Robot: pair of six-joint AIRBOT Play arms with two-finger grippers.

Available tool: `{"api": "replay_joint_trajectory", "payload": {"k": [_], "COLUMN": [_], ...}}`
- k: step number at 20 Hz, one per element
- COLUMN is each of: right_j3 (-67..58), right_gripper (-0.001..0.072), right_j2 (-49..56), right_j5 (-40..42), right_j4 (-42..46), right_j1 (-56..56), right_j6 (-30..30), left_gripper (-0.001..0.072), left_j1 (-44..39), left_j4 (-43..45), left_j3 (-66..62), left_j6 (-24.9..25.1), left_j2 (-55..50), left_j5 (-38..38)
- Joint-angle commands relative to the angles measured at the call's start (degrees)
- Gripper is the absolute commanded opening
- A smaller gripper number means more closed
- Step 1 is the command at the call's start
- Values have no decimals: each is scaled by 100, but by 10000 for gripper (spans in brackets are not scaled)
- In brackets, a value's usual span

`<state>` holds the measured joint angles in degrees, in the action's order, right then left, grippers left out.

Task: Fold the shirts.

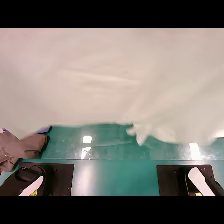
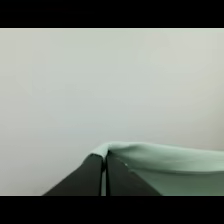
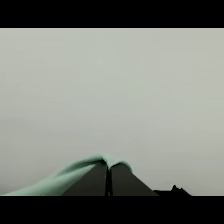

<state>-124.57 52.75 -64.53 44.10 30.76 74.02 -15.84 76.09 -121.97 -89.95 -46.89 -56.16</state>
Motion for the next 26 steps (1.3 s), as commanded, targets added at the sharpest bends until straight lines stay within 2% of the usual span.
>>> {"api": "replay_joint_trajectory", "payload": {"k": [1, 4, 8, 10, 14, 20, 21, 22, 23, 26], "right_j3": [-111, 1134, 2024, 2087, 2065, 1163, 1005, 885, 798, 798], "right_gripper": [17, 17, 17, 17, 18, 22, 119, 352, 467, 459], "right_j2": [739, 1248, 2389, 3069, 4059, 5206, 5346, 5440, 5484, 5368], "right_j5": [-474, -584, -608, -393, 254, 254, 236, 247, 238, 199], "right_j4": [-247, 9, 1342, 1735, 1738, 1705, 1694, 1692, 1696, 1705], "right_j1": [13, -916, -2437, -2859, -3185, -3449, -3512, -3550, -3595, -3585], "right_j6": [256, 247, 264, 393, 424, 422, 424, 426, 455, 459], "left_gripper": [21, 21, 21, 22, 22, 24, 149, 344, 384, 384], "left_j1": [4, 4, 7, 20, 551, 1298, 1296, 1296, 1296, 1340], "left_j4": [1106, 1447, 1565, 1749, 1755, 988, 988, 977, 981, 1117], "left_j3": [916, 2173, 3425, 3611, 3609, 3609, 3609, 3609, 3598, 3508], "left_j6": [-256, -372, -372, -365, -468, -562, -560, -562, -560, -549], "left_j2": [-57, -535, -1696, -2424, -3617, -4428, -4452, -4452, -4452, -4395], "left_j5": [-186, -586, -605, -570, 81, 713, 748, 780, 734, 367]}}
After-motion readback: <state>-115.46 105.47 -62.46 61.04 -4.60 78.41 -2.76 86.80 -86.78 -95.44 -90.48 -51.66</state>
